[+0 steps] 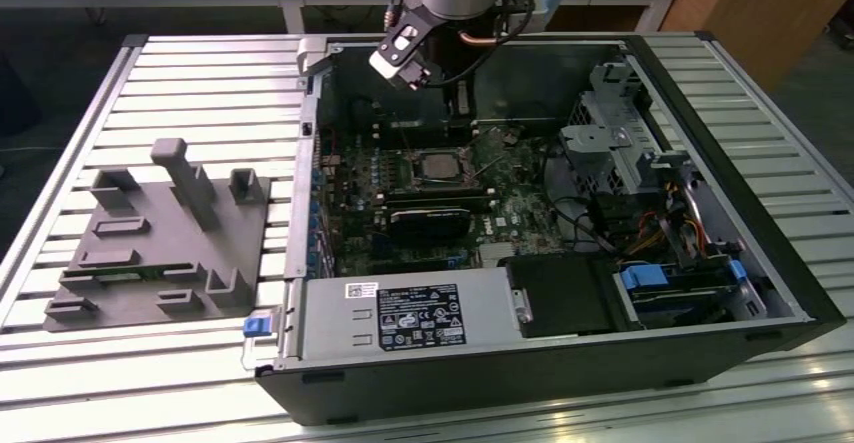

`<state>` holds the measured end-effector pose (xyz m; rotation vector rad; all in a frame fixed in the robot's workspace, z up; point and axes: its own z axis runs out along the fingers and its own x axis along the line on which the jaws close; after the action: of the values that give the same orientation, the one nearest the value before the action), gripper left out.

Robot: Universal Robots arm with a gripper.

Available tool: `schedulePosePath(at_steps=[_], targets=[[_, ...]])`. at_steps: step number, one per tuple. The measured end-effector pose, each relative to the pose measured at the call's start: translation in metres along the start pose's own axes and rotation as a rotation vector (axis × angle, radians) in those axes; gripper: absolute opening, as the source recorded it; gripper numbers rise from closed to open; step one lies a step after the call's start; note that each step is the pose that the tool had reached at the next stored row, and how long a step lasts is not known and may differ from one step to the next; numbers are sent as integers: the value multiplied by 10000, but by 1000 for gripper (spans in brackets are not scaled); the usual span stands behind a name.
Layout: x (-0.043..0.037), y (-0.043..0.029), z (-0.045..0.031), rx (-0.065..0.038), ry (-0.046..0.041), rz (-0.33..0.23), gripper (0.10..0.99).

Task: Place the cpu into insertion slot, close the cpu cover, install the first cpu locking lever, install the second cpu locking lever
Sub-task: 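Close the cpu cover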

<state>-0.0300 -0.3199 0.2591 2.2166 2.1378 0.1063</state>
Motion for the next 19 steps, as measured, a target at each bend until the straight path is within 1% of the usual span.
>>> schedulePosePath(at_steps=[6, 19], targets=[[5, 141, 13, 0, 0, 1, 106], [18, 509, 47, 0, 0, 0, 106]])
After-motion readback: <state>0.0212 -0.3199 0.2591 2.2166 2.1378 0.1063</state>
